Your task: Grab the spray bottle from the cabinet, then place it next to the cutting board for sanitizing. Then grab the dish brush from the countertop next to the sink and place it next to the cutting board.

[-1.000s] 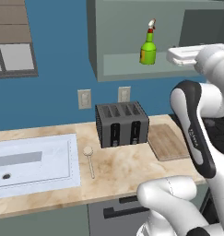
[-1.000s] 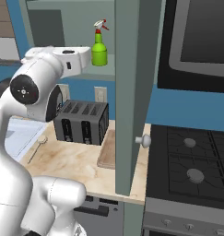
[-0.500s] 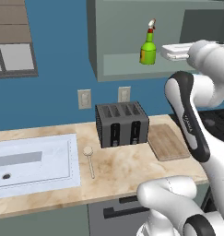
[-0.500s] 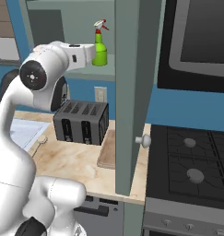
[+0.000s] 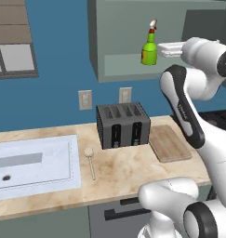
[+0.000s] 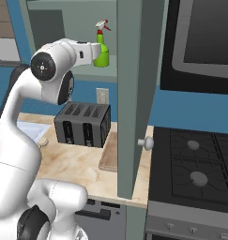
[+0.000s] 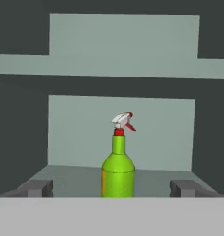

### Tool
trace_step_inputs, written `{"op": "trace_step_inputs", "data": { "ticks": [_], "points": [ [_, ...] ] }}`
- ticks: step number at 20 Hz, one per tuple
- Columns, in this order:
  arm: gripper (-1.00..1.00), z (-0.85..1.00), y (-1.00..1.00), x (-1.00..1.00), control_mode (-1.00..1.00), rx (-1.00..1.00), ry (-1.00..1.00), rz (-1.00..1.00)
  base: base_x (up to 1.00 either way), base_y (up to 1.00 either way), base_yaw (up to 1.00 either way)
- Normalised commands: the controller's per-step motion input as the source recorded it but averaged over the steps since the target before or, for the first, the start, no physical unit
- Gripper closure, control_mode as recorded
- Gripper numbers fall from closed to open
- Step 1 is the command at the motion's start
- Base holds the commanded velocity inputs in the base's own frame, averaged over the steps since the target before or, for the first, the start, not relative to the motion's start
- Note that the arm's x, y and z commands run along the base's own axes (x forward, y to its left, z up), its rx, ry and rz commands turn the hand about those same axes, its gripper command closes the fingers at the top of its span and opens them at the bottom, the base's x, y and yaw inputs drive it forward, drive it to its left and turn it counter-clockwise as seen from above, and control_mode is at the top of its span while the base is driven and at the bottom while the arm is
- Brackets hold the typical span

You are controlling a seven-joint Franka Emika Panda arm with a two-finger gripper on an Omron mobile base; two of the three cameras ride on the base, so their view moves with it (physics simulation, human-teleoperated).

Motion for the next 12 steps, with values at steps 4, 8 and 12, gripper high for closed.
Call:
{"op": "trace_step_inputs", "data": {
  "ticks": [4,8,12],
  "points": [
    [-1.0,-0.02,0.0,0.39,-1.0,0.0,0.04,0.0,0.0,0.0,0.0],
    [-1.0,-0.01,0.0,0.4,-1.0,0.0,0.02,0.0,0.0,0.0,0.0],
    [-1.0,0.0,0.0,0.36,-1.0,0.0,0.0,0.0,0.0,0.0,0.0]
  ]
}}
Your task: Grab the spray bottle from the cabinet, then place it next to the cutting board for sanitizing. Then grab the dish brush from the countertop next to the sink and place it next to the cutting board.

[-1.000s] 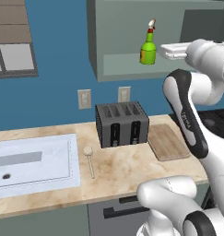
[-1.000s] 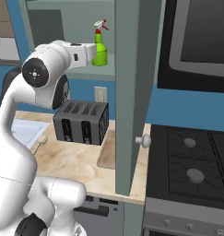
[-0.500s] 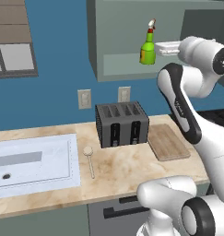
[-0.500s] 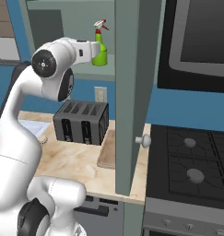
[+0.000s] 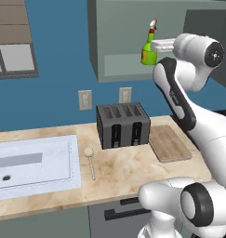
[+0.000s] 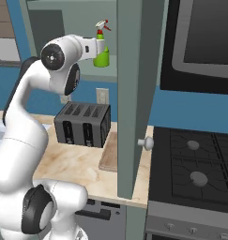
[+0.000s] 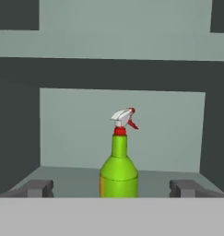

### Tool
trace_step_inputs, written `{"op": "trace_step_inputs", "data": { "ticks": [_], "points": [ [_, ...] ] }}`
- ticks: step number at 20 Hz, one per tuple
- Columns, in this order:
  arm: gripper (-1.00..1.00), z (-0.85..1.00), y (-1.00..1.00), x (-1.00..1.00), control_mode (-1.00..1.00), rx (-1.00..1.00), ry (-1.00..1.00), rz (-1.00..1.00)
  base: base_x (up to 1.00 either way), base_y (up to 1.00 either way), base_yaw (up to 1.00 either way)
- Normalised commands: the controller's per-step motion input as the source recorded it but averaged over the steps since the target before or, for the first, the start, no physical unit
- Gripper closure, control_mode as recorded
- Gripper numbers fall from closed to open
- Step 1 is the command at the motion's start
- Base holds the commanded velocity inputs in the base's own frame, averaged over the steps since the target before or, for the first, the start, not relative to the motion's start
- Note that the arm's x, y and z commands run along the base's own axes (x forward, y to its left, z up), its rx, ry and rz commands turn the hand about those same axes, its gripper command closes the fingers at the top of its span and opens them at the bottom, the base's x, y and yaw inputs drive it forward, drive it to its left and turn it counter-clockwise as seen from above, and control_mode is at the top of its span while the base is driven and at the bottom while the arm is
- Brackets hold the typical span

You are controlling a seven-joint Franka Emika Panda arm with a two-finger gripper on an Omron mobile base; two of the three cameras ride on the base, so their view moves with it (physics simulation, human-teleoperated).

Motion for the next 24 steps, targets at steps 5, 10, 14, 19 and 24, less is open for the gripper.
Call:
{"op": "trace_step_inputs", "data": {
  "ticks": [5,10,14,19,24],
  "points": [
    [-1.0,0.0,-0.02,0.38,-1.0,0.0,0.0,0.01,0.0,0.0,0.0],
    [-1.0,-0.02,-0.03,0.33,-1.0,0.0,0.0,0.03,0.0,0.0,0.0],
    [-1.0,0.0,0.0,0.19,-1.0,0.0,0.0,0.01,0.0,0.0,0.0],
    [-1.0,0.0,0.0,0.22,-1.0,0.0,0.0,0.0,0.0,0.0,0.0],
    [-1.0,-0.01,0.0,0.18,-1.0,0.0,0.0,0.01,0.0,0.0,0.0]
  ]
}}
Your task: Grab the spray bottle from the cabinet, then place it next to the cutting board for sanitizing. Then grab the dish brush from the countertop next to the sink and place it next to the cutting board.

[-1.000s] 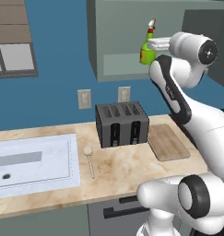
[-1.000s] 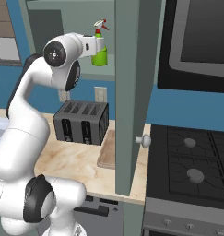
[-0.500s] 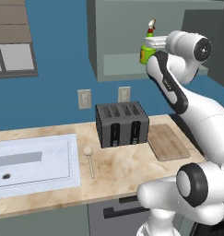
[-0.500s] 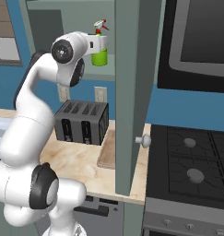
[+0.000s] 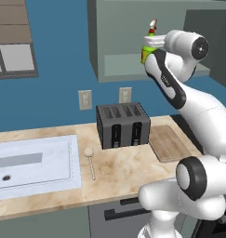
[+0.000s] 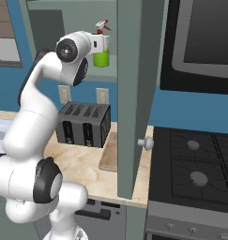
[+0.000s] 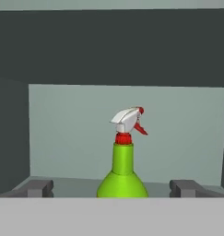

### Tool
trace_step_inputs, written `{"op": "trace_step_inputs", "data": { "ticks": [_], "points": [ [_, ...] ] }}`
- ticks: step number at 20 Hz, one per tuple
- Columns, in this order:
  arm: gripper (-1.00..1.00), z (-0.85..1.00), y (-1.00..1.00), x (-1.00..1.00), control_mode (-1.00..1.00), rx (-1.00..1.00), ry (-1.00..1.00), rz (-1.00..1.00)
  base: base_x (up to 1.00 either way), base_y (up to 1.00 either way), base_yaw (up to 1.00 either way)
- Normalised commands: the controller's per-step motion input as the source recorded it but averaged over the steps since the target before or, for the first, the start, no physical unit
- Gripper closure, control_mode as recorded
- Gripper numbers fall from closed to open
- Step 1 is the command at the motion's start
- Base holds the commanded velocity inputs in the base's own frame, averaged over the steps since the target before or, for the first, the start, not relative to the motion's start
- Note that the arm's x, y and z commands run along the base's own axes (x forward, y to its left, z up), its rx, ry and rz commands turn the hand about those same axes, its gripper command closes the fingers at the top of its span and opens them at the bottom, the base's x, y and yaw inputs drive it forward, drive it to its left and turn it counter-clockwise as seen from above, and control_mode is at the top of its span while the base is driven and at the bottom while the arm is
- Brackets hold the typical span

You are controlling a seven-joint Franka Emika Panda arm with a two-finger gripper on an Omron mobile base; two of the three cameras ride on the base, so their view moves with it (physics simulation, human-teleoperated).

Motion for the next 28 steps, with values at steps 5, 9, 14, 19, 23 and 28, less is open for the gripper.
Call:
{"op": "trace_step_inputs", "data": {
  "ticks": [5,9,14,19,23,28],
  "points": [
    [-1.0,0.0,0.0,0.22,-1.0,0.0,0.0,0.01,0.0,0.0,0.0],
    [-1.0,-0.08,-0.04,0.27,-1.0,0.0,0.0,0.0,0.0,0.0,0.0],
    [-1.0,-0.04,-0.13,0.21,-1.0,0.0,0.0,0.0,0.0,0.0,0.0],
    [-1.0,-0.02,-0.14,0.12,-1.0,0.0,0.0,0.0,0.0,0.0,0.0],
    [-1.0,-0.14,0.0,0.23,-1.0,0.0,0.0,0.0,0.0,0.0,0.0],
    [-1.0,-0.12,0.0,0.28,-1.0,0.0,0.0,0.0,0.0,0.0,0.0]
  ]
}}
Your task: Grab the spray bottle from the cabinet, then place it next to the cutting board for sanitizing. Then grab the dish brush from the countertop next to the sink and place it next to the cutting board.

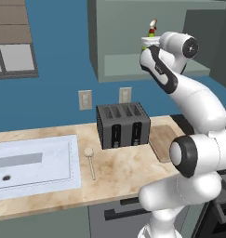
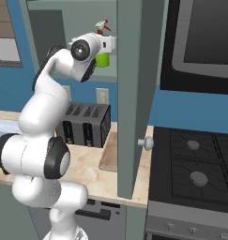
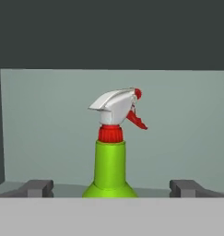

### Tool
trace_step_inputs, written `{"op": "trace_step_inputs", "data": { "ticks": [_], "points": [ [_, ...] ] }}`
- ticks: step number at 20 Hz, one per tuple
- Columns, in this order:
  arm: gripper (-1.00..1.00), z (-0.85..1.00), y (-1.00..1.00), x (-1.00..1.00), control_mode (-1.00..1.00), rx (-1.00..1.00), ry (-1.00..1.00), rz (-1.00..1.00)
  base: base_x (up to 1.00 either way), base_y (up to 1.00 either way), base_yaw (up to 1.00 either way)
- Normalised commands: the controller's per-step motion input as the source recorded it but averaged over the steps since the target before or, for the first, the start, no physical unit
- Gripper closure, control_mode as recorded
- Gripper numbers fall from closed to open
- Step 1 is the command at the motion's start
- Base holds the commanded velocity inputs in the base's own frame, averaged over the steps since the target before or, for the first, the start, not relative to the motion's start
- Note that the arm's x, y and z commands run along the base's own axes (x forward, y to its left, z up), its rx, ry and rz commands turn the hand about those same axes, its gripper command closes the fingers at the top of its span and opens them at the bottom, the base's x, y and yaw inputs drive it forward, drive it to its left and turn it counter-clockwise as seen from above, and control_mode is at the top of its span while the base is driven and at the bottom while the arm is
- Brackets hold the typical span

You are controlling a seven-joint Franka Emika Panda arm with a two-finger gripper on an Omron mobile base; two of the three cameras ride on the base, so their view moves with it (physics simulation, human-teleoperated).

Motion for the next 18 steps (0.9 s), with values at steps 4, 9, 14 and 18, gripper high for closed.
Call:
{"op": "trace_step_inputs", "data": {
  "ticks": [4,9,14,18],
  "points": [
    [-1.0,-0.01,0.0,0.32,-1.0,0.0,0.0,0.0,0.0,0.0,0.0],
    [-1.0,0.0,0.0,0.33,-1.0,0.0,0.01,0.0,0.0,0.0,0.0],
    [-1.0,0.0,0.0,0.31,-1.0,0.0,0.01,0.0,0.0,0.0,0.0],
    [-1.0,0.0,0.0,0.31,-1.0,0.0,0.01,0.0,0.0,0.0,0.0]
  ]
}}
